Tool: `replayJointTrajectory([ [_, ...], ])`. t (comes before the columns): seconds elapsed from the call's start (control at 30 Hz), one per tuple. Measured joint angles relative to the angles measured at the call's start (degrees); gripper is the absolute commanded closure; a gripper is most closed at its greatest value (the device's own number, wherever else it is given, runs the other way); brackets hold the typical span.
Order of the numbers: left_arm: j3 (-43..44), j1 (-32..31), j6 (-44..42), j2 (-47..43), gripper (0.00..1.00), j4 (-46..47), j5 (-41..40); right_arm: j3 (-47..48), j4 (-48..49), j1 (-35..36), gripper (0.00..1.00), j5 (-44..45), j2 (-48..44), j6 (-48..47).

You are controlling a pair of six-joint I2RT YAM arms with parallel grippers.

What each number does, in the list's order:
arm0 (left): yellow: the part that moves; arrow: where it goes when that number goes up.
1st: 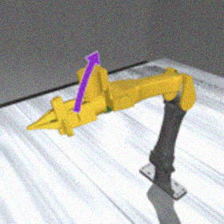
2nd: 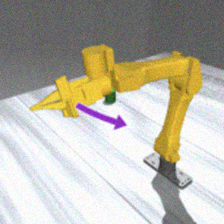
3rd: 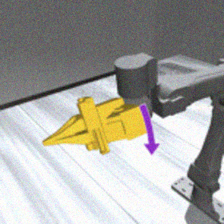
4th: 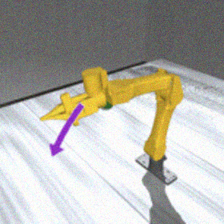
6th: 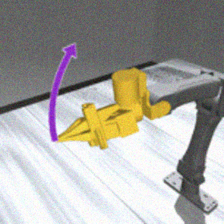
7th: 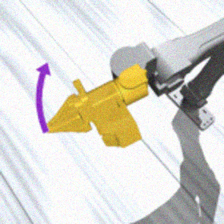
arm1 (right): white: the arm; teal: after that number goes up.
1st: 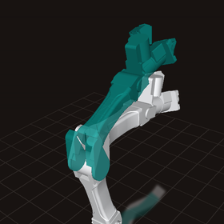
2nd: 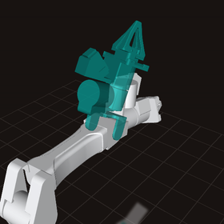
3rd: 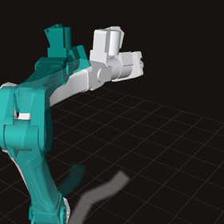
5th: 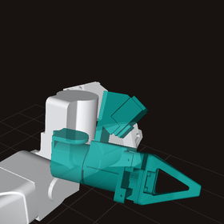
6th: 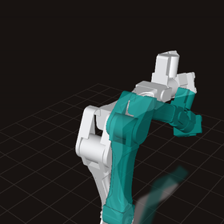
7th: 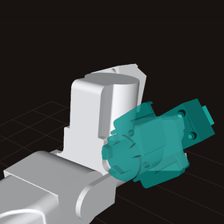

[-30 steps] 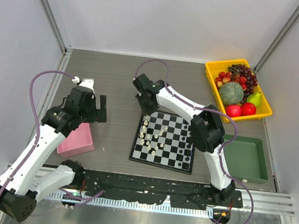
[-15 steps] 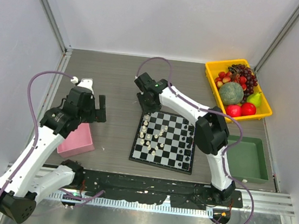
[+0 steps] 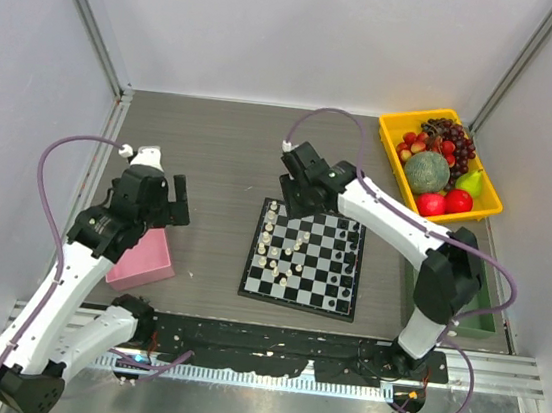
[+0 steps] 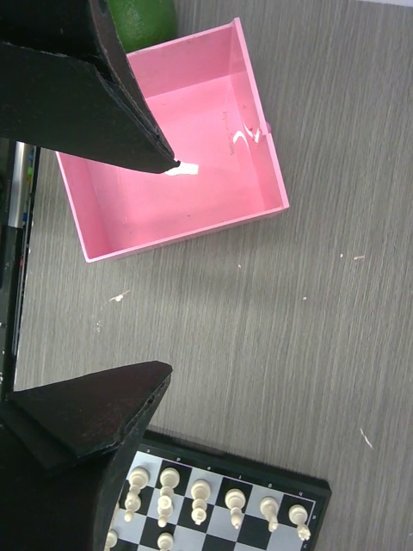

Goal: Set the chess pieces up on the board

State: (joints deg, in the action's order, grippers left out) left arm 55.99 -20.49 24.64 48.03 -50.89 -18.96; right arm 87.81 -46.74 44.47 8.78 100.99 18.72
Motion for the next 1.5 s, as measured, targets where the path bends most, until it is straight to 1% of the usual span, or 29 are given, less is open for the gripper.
replayJointTrajectory([
  [0.13,-0.70,0.04,0.59,-1.27,0.00,0.04,-0.79,-5.55,1.42,1.97,0.57,-2.54,-4.00,2.49],
  [0.23,-1.03,0.07,0.72,-1.81,0.00,0.02,-1.03,-8.11,2.47,5.33,0.57,-4.07,-4.55,4.31],
  [0.33,-1.07,0.07,0.72,-1.97,0.00,0.04,-1.03,-9.75,3.19,8.39,0.57,-5.64,-4.55,5.79],
  [0.43,-1.25,0.07,0.72,-2.21,0.00,0.07,-1.03,-10.01,3.72,10.93,0.60,-6.64,-4.20,6.97],
  [0.5,-1.49,0.07,0.72,-2.47,0.00,0.04,-1.01,-9.94,4.50,12.07,0.60,-7.26,-3.76,7.45],
  [0.83,-1.51,0.26,0.70,-2.93,0.00,0.04,-0.98,-8.31,6.25,12.90,0.61,-7.37,2.89,8.09],
  [0.93,-1.51,0.26,0.68,-2.95,0.00,0.04,-0.98,-7.89,6.25,12.90,0.66,-7.06,4.09,7.96],
  [1.03,-1.51,0.26,0.66,-2.95,0.01,0.04,-0.98,-6.82,6.40,12.90,0.67,-6.95,5.35,7.76],
  [1.33,-1.51,0.26,0.66,-2.95,0.00,0.04,-0.98,-6.32,6.40,12.90,0.69,-6.99,6.56,7.32],
  [1.5,-1.51,0.26,0.66,-2.93,0.01,0.04,-0.98,-6.25,6.38,12.90,0.72,-7.02,7.17,7.21],
])
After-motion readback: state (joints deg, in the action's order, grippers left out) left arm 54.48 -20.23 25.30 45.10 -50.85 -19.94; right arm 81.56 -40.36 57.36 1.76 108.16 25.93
